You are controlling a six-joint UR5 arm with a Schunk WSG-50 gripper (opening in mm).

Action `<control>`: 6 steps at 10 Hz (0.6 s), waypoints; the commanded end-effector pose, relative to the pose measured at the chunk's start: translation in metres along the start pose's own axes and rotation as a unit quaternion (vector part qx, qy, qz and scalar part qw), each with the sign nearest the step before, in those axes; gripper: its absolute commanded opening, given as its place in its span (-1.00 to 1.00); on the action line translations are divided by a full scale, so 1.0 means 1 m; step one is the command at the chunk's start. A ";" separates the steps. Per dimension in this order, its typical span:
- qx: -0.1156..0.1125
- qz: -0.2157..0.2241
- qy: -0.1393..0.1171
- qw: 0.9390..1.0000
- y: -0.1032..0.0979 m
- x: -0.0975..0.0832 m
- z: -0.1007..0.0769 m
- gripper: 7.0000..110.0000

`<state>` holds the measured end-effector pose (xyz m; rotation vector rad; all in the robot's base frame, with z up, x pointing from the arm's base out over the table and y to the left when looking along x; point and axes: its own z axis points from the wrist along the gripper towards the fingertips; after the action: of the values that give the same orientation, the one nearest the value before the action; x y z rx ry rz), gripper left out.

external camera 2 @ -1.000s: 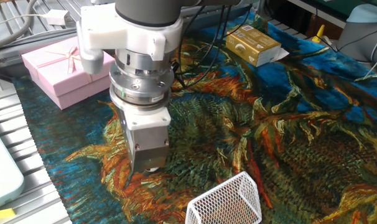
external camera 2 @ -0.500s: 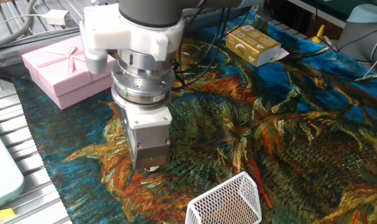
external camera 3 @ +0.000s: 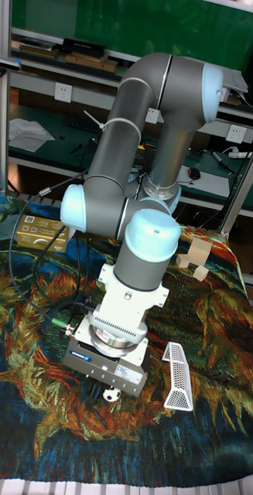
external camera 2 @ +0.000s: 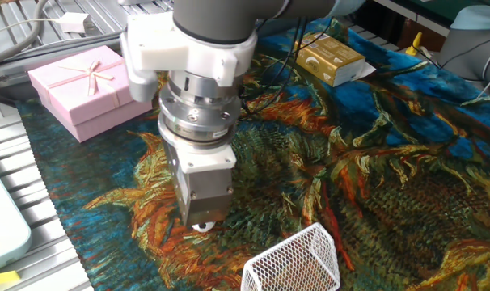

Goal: Push the soccer ball into the goal

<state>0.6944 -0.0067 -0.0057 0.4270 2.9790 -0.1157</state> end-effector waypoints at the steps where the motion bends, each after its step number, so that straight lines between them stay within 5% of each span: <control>1: -0.004 0.009 0.001 1.000 0.003 0.009 -0.008 -1.00; 6: -0.006 0.005 -0.008 1.000 0.011 0.002 -0.011 -1.00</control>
<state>0.6909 0.0013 0.0007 0.4279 2.9687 -0.1144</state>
